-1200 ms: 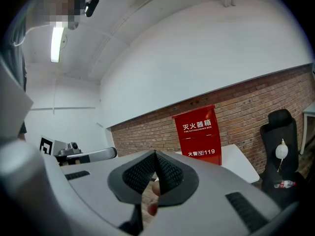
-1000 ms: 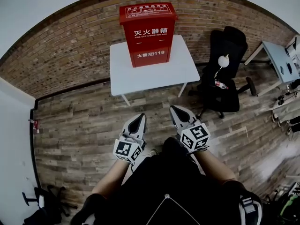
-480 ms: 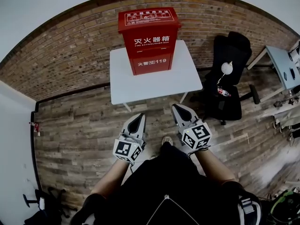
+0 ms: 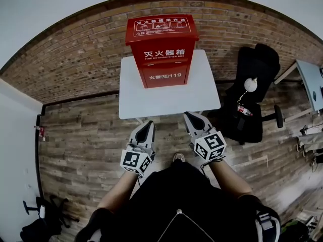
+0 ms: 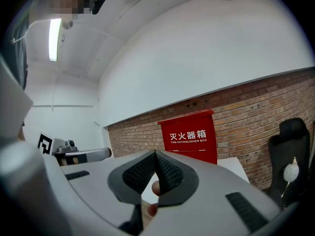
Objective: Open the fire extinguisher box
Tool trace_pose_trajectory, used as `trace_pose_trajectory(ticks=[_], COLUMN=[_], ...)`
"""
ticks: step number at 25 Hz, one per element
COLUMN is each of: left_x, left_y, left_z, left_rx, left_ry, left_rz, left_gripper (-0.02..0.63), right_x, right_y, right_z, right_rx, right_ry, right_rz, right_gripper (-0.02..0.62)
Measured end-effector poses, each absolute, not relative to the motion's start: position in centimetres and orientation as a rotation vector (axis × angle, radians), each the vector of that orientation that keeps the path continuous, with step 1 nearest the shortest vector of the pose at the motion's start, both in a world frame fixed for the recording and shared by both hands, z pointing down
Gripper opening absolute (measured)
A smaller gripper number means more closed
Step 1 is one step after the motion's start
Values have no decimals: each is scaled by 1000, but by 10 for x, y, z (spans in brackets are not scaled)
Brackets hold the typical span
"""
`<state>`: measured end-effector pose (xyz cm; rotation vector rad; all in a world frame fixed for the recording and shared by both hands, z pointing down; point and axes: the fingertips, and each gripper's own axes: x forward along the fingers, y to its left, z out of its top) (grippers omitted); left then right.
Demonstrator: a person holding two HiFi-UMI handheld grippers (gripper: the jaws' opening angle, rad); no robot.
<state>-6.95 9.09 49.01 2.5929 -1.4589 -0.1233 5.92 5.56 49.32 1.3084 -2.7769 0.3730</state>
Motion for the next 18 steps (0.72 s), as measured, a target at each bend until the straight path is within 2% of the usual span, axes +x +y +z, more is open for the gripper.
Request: trace_pose_trajectory(ticks=[7,18], left_x=[-53,-70], left_y=[53,-9], left_z=[492,496], left_rx=[2542,2512], left_ry=[-1551,-1604], left_rz=[-117,-132], left_gripper=[49,49], right_x=[79,64], right_y=[6,-51], right_z=[511,523], right_rx=[1226,1176], right_ry=[-2764,-2771], right_rz=[417,442], right_gripper=[18,18])
